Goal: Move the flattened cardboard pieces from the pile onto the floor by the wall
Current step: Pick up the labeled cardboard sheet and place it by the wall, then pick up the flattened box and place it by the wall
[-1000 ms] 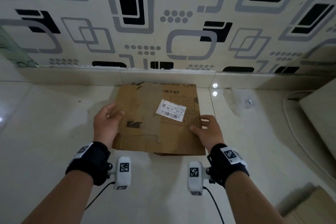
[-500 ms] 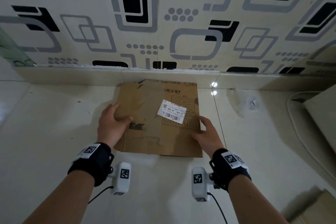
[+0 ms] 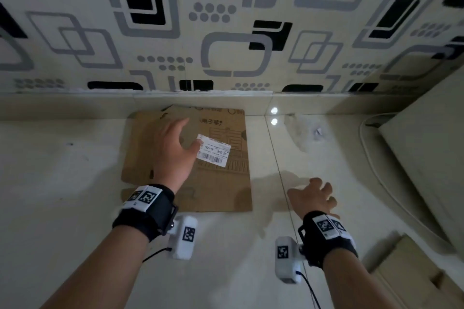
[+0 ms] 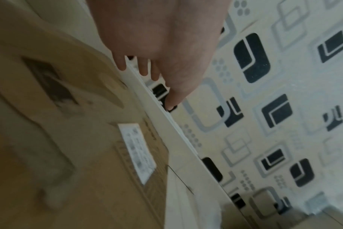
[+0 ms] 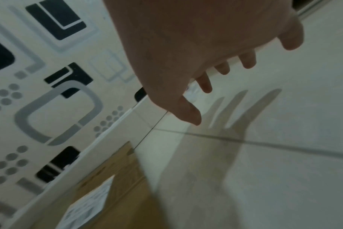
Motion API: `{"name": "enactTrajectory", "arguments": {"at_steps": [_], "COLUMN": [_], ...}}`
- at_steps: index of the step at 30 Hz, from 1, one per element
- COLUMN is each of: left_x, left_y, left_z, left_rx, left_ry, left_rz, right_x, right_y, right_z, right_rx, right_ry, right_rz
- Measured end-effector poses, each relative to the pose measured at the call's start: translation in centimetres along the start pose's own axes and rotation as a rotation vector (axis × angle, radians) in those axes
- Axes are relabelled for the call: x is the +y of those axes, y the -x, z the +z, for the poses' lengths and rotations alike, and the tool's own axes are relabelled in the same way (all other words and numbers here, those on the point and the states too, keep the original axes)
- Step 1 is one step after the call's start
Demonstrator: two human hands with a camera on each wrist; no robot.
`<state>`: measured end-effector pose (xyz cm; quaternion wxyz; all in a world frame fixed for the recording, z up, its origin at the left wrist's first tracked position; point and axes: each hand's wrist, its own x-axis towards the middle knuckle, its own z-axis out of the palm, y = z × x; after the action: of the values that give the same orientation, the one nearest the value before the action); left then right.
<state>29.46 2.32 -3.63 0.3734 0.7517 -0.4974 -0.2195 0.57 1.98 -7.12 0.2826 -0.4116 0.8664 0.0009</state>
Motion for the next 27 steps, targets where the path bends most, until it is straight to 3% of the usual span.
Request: {"name": "enactTrajectory", "arguments": {"at_steps": [6,12,22,27], "left_x": [4.2,7.5,8.2,9.1], "left_y": [1.5,4.3,6.8,10.3], "left_z": [6.0,10.7,14.4,16.8], "left_rx": [-0.122,-0.229,-0.283,-0.497], "left_ry": [0.138,0.170,0.115,0.152], "left_rz": [0.110,0.179,0.253,0.247], "right_x": [7.7,13.4,11.9,10.2], "right_y": [-1.7,-2.4,-2.3,-2.4], "right_z": [-2.9,-4.5,-4.8,-6.3], "right_rx": [0.100,0.160,0.097,0.038], "right_ry": [0.024,-0.106,-0.253,-0.450], "right_rz": [0.175,0.275,0.100,-0.104]}}
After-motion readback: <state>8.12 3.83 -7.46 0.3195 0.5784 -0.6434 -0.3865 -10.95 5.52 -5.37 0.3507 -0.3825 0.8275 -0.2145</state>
